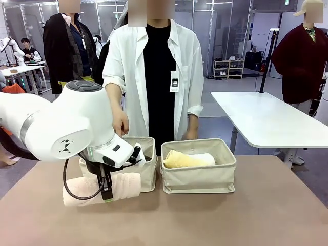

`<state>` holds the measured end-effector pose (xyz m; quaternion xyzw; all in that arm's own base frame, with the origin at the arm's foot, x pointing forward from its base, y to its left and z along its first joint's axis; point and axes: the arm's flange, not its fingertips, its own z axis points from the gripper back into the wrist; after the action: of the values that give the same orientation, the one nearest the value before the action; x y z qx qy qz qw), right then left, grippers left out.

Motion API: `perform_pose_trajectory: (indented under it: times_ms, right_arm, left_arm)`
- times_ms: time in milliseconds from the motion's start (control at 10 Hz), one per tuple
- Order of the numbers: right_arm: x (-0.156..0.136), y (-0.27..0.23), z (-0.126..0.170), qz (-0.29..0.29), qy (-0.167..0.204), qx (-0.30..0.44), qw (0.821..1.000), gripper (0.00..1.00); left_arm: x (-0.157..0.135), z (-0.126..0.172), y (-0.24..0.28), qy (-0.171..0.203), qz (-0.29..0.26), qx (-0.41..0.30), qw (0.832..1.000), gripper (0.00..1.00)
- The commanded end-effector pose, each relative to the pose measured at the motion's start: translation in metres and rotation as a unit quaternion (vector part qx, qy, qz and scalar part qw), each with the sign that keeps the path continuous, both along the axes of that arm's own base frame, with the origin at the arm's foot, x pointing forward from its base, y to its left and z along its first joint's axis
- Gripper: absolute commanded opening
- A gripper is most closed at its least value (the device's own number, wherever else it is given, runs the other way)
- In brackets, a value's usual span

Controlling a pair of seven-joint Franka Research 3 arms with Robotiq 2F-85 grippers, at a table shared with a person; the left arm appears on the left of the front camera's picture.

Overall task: Divide the towels into two baskets.
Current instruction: Pick up one hotel-folded towel from the bottom of the table and place it in the Fabric basket indicated by the person.

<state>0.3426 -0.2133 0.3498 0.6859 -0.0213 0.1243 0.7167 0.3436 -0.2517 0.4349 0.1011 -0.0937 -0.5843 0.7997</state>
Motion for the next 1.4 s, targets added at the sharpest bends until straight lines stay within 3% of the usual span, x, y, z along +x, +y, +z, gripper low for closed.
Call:
perform_pose_trajectory:
  times_ms: [0,100,300,500,700,1000,1100,1200,1300]
  right_arm:
    - [-0.004,0.004,0.001,-0.005,-0.003,-0.002,1.000,1.00]
    - [-0.004,0.004,0.001,-0.005,-0.003,-0.002,1.000,1.00]
    - [-0.004,0.004,0.001,-0.005,-0.003,-0.002,1.000,1.00]
    - [-0.004,0.004,0.001,-0.005,-0.003,-0.002,1.000,1.00]
    - [-0.004,0.004,0.001,-0.005,-0.003,-0.002,1.000,1.00]
    - [-0.004,0.004,0.001,-0.005,-0.003,-0.002,1.000,1.00]
    - [-0.004,0.004,0.001,-0.005,-0.003,-0.002,1.000,1.00]
    - [-0.004,0.004,0.001,-0.005,-0.003,-0.002,1.000,1.00]
    - [-0.004,0.004,0.001,-0.005,-0.003,-0.002,1.000,1.00]
  left_arm:
    - [0.033,0.017,-0.003,-0.058,-0.086,0.030,0.994,0.51]
    - [0.059,0.028,-0.002,-0.062,-0.090,0.067,0.992,0.51]
    - [0.101,0.050,0.006,-0.058,-0.143,0.051,0.987,0.51]
    - [0.148,0.048,-0.006,-0.055,-0.183,0.055,0.980,0.51]
    - [0.192,0.046,-0.011,-0.044,-0.173,0.044,0.983,0.51]
    - [0.232,0.029,-0.018,-0.015,-0.160,0.059,0.985,0.51]
    - [0.238,0.026,-0.018,0.002,-0.153,0.053,0.987,0.71]
    - [0.240,0.024,-0.016,0.007,-0.148,0.054,0.988,0.82]
    - [0.241,0.024,-0.014,0.009,-0.142,0.054,0.988,1.00]
